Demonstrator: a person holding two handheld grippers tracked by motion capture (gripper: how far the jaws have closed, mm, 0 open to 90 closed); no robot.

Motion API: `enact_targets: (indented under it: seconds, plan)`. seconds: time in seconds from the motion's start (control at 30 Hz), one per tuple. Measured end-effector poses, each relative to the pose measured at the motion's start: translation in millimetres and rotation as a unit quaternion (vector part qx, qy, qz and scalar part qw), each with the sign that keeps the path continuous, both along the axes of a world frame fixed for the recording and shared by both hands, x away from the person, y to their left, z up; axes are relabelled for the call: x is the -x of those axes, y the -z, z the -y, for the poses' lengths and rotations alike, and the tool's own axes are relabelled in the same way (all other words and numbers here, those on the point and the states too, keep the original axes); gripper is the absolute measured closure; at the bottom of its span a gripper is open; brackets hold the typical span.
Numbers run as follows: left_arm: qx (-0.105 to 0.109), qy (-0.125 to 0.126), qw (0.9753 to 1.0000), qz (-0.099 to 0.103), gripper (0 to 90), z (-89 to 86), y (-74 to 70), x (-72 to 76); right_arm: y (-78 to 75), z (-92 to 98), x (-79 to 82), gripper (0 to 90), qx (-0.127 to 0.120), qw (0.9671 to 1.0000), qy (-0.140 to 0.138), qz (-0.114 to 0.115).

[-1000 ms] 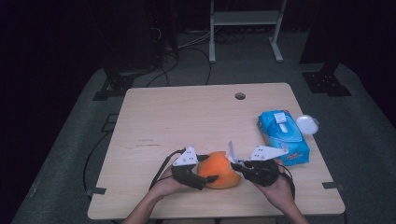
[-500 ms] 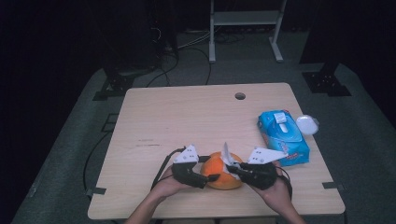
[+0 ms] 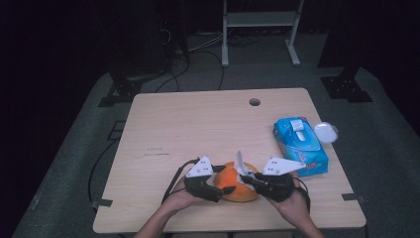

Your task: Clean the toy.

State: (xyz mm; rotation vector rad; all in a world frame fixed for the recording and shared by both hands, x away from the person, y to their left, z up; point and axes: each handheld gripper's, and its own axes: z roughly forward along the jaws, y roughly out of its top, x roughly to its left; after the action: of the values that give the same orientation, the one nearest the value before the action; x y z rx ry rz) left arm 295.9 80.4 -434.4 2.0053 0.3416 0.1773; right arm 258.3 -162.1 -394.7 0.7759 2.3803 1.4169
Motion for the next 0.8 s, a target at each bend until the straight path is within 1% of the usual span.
enact_targets:
  seconds: [0.03,0.07,0.1,0.13,0.17,0.2,0.23,0.27,0.3,0.33,0.37,0.4,0.43,0.47,0.5,0.53,0.57,0.6,0.63,0.73,0.77,0.8]
  plan:
    - [0.000,0.001,1.0000,0.000,23.6,0.9,0.3,1.5,0.2,-7.0,3.5,83.7,0.019,0.9997,-0.006,0.016]
    - [0.002,0.002,1.0000,-0.004,23.6,0.1,0.8,1.6,0.2,-7.0,3.5,83.7,0.019,0.9997,-0.006,0.016]
    - [0.013,-0.002,0.9996,-0.023,20.4,-3.8,2.0,-1.4,3.3,-3.9,0.7,84.2,0.018,0.9998,-0.003,0.011]
    - [0.013,-0.002,0.9996,-0.023,17.8,-3.8,2.0,-1.4,3.3,-3.9,0.7,84.2,0.018,0.9998,-0.003,0.011]
    - [0.029,-0.017,0.9982,-0.050,14.0,-7.5,3.6,-6.4,6.9,0.8,-2.0,84.4,0.018,0.9998,0.002,0.002]
    - [0.035,-0.032,0.9962,-0.073,8.8,-8.6,5.6,-9.6,8.2,2.7,-2.6,84.5,0.018,0.9998,0.004,-0.001]
    - [0.035,-0.032,0.9962,-0.073,6.5,-8.6,5.6,-9.6,8.9,4.4,-3.0,84.5,0.017,0.9998,0.005,-0.002]
    - [0.041,-0.037,0.9934,-0.100,6.5,-9.8,8.5,-13.0,8.9,4.4,-3.0,84.5,0.017,0.9998,0.005,-0.002]
    - [0.051,-0.033,0.9891,-0.134,7.0,-9.9,14.0,-16.2,9.4,5.9,-3.8,84.5,0.016,0.9999,0.005,-0.005]
    - [0.051,-0.033,0.9891,-0.134,10.5,-9.9,14.0,-16.2,9.4,5.9,-3.8,84.5,0.016,0.9999,0.005,-0.005]
    - [0.046,-0.030,0.9910,-0.122,10.5,-9.3,13.7,-15.1,9.3,5.7,-3.9,84.5,0.017,0.9998,0.005,-0.004]
    - [0.041,-0.027,0.9929,-0.108,13.8,-8.5,11.6,-13.3,9.1,4.9,-3.6,84.4,0.019,0.9998,0.005,-0.001]
    - [0.032,-0.020,0.9962,-0.078,19.7,-7.5,6.8,-9.5,6.3,3.1,-0.4,84.4,0.019,0.9998,0.006,0.004]
    - [0.032,-0.020,0.9962,-0.078,22.2,-7.5,6.8,-9.5,6.3,3.1,-0.4,84.4,0.019,0.9998,0.006,0.004]
    - [0.029,-0.012,0.9979,-0.057,23.8,-6.2,5.3,-6.9,1.2,1.5,2.8,84.3,-0.004,0.9999,-0.012,0.000]
    - [0.025,-0.004,0.9990,-0.037,23.8,-4.2,3.8,-3.8,1.2,1.5,2.8,84.3,-0.004,0.9999,-0.012,0.000]
    - [0.010,0.014,0.9998,0.000,24.6,1.4,0.9,2.6,-2.9,-4.5,8.3,84.0,-0.018,0.9990,-0.040,0.002]
    - [0.002,0.019,0.9998,0.012,24.6,3.2,-0.1,5.0,-3.9,-8.6,10.9,84.0,-0.007,0.9990,-0.043,0.010]
    - [-0.001,0.019,0.9997,0.017,24.6,3.4,-0.4,5.6,-3.9,-11.3,12.3,84.1,0.006,0.9990,-0.041,0.017]
    - [0.000,0.022,0.9996,0.015,25.7,0.7,0.9,4.7,-2.2,-9.3,9.5,84.2,0.011,0.9992,-0.034,0.019]
    - [0.002,0.021,0.9997,0.010,25.7,-2.4,2.5,2.9,-1.3,-0.8,3.7,84.2,0.016,0.9997,-0.011,0.018]
    - [0.002,0.021,0.9997,0.010,25.7,-2.4,2.5,2.9,-1.3,-0.8,3.7,84.2,0.016,0.9997,-0.011,0.018]
